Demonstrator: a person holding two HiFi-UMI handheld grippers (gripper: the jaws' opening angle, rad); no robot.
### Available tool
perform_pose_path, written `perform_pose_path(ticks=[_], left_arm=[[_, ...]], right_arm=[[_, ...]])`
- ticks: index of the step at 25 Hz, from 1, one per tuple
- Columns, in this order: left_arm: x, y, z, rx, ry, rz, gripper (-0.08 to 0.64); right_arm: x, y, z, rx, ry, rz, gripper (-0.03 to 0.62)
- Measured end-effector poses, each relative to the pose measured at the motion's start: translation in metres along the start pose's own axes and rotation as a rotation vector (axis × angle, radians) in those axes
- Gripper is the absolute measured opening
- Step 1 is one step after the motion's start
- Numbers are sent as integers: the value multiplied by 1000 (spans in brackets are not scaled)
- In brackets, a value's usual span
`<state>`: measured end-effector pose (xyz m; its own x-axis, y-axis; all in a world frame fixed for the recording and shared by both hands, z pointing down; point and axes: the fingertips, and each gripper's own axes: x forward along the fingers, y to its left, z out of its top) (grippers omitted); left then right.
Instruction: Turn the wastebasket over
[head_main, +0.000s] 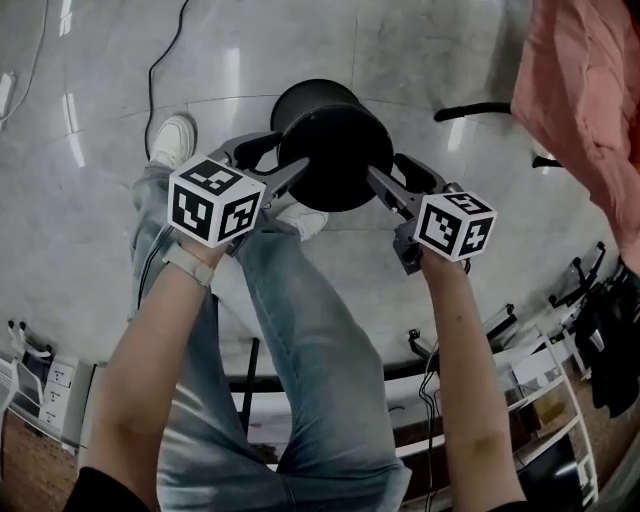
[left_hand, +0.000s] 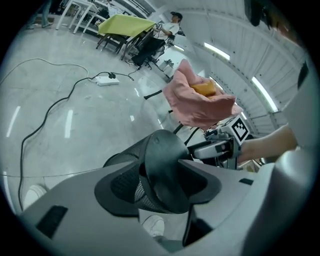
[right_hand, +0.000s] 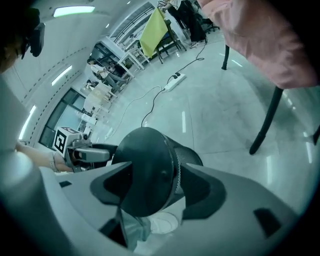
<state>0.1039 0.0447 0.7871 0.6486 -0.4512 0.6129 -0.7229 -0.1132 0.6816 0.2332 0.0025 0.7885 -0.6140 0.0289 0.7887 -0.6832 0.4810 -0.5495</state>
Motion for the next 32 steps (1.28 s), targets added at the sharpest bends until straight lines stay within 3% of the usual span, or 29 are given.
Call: perform_pose_path(ticks=[7,14,21,25,32], left_arm=[[15,15,-11,21,47,-8,238],[7,19,-10,23,5,-15,233],[-6,26,10,100,34,-25,227],[-10,38,23,179,66,-104,227],[-30,66,12,226,170,-194,229]], right_arm=[[23,-12,-12,18,34,11,313],[23,-2,-9,-27,59,-25,313],[8,20,20,-46,-81,-127,279],[6,37,28,-36,-160,-198,278],[18,81,18,-48,-192,-247,268]])
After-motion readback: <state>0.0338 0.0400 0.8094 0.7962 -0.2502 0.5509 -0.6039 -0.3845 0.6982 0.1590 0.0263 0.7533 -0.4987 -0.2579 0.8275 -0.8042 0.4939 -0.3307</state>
